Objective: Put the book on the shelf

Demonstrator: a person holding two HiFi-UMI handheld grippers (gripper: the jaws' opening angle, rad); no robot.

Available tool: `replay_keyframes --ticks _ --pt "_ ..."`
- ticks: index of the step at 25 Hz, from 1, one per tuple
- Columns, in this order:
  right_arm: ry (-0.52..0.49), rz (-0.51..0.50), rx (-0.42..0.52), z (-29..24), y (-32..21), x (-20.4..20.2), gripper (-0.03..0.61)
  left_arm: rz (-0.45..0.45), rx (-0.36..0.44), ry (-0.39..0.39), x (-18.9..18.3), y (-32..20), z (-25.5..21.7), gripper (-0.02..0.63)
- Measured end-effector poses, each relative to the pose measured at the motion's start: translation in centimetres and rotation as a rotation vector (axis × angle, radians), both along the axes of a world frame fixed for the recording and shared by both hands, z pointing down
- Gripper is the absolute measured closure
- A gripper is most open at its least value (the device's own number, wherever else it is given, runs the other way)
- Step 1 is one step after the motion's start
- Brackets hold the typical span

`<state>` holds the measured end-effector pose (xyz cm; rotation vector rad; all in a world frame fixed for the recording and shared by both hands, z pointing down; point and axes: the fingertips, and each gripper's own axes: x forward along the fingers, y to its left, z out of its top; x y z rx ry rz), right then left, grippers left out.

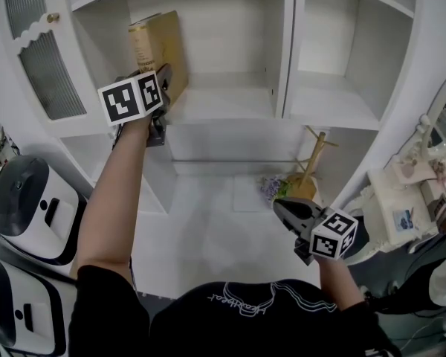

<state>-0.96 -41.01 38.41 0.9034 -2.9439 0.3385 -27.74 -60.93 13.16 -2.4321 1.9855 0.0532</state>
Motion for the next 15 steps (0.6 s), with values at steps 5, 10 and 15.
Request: replay_keyframes --ticks 5,10,15 --pt "0.001 -0.003 -0.017 0.6 0.9 0.5 0.572 -0.002 0.016 0.005 -0.5 0.6 -0.4 0.353" --pt "-0.007 -0.006 -0.031 0.9 1.5 0.7 0.572 0.014 0.069 0.014 -1.1 4.3 -0.8 0.348" --pt "0.014 -0.039 -0.029 1.2 2.2 0.1 0.572 0.063 0.084 0.045 -0.3 10.0 0.7 0.350"
